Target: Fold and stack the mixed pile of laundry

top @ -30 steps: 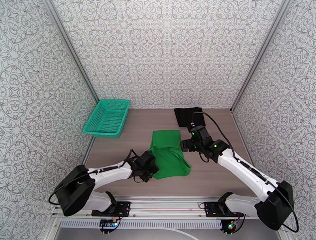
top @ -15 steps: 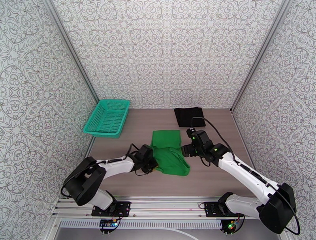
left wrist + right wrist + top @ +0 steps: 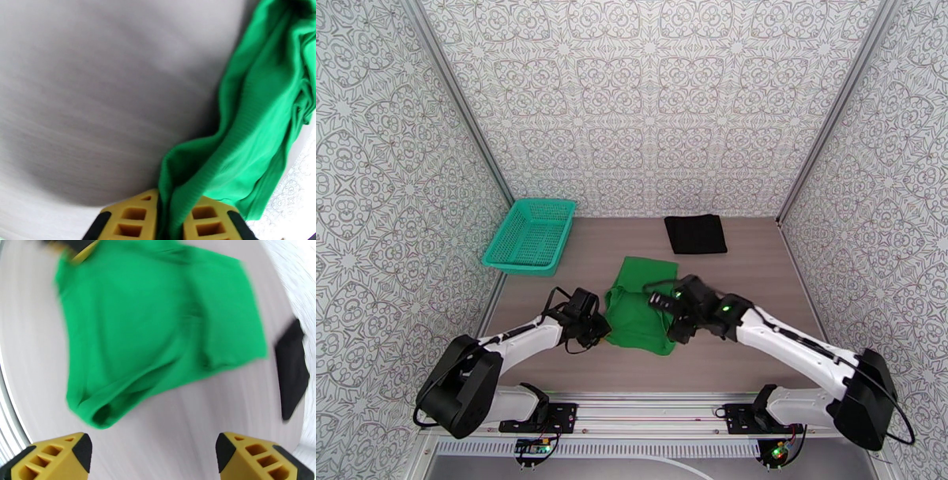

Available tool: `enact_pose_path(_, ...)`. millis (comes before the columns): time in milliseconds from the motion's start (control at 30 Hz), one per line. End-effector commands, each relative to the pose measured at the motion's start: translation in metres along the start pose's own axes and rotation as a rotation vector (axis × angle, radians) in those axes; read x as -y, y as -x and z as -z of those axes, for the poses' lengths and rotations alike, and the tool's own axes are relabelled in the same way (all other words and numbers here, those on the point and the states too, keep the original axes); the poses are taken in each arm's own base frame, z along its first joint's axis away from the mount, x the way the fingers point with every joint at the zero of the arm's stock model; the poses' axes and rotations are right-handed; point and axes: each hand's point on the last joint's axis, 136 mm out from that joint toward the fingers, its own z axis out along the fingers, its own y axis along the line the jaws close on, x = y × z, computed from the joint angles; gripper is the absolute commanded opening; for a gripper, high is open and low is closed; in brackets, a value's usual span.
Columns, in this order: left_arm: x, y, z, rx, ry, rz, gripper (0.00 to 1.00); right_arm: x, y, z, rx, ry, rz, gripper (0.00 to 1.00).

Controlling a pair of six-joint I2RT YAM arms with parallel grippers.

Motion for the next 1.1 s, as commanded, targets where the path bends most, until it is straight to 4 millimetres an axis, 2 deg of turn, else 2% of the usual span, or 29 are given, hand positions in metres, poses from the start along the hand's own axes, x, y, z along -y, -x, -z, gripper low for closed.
enact_pose_path(0,-0.004,-0.011,-0.012,-0.062,-0.051,-0.032,0.19,-0.026,-0.028,-0.013,-0.221,0.024,0.436,0.88)
enact_pose_path(67,-0.003,-0.013,-0.014,-0.075,-0.056,-0.045,0.19,-0.04,-0.015,-0.013,-0.162,0.029,0.515,0.88)
enact_pose_path(133,-0.004,-0.015,-0.014,-0.087,-0.055,-0.06,0.2,-0.045,-0.009,-0.011,-0.152,0.025,0.571,0.88)
enact_pose_path(267,-0.004,-0.017,-0.015,-0.1,-0.055,-0.082,0.21,-0.06,-0.017,-0.018,-0.228,0.025,0.741,0.88)
enact_pose_path(400,-0.003,-0.017,-0.015,-0.103,-0.063,-0.095,0.21,-0.074,-0.015,-0.032,-0.227,-0.005,0.858,0.88)
enact_pose_path(633,-0.002,-0.018,-0.015,-0.105,-0.073,-0.107,0.22,-0.07,-0.011,-0.056,-0.249,-0.052,0.903,0.85)
enact_pose_path(800,-0.001,-0.018,-0.016,-0.11,-0.078,-0.11,0.22,-0.067,-0.019,-0.077,-0.304,-0.045,0.899,0.79)
enact_pose_path(933,-0.003,-0.019,-0.016,-0.113,-0.078,-0.115,0.21,-0.062,-0.024,-0.085,-0.32,-0.052,0.875,0.76)
enact_pose_path(1033,-0.003,-0.02,-0.016,-0.115,-0.08,-0.116,0.22,-0.058,-0.027,-0.086,-0.325,-0.07,0.872,0.69)
enact_pose_path(1067,-0.003,-0.019,-0.016,-0.114,-0.082,-0.118,0.21,-0.056,-0.026,-0.087,-0.324,-0.079,0.868,0.64)
